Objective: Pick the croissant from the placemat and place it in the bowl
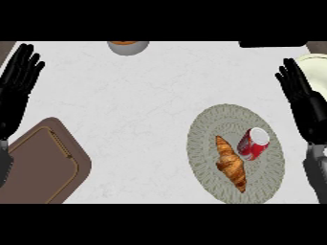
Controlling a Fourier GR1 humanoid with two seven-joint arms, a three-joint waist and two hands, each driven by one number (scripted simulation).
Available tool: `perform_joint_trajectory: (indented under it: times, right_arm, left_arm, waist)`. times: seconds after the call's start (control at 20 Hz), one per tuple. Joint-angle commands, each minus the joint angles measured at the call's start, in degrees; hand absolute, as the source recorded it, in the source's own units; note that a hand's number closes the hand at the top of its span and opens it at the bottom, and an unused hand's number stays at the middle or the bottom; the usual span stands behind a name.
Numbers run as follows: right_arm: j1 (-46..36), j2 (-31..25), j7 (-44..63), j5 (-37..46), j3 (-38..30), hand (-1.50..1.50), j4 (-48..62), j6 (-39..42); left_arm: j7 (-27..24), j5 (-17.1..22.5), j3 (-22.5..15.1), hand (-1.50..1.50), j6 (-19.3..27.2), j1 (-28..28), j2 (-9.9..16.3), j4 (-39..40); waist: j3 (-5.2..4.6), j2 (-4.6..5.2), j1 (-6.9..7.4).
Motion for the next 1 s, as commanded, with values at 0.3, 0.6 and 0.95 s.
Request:
perform_joint_trajectory:
  times: [0.3, 0.6, 0.95]
  right_arm:
    - [-5.81, -10.21, -11.72, 3.95, 2.37, 1.50, 4.30, 18.87]
    - [-6.42, -7.99, -28.14, -12.13, -0.52, -1.50, 22.87, 46.75]
    - [-9.45, -18.45, -38.24, 2.42, 4.36, -1.50, 20.39, 49.68]
  left_arm:
    - [2.56, -7.37, -2.81, 0.00, 5.63, 1.68, -0.24, 1.73]
    - [4.85, -12.06, -7.01, 0.00, 10.46, 1.12, -4.19, 0.88]
    - [6.70, -14.34, -6.79, 0.00, 11.91, -0.64, -3.78, 1.48]
  waist:
    - [0.16, 0.75, 3.65]
    - [0.42, 1.24, 4.43]
    - [0.18, 0.58, 3.60]
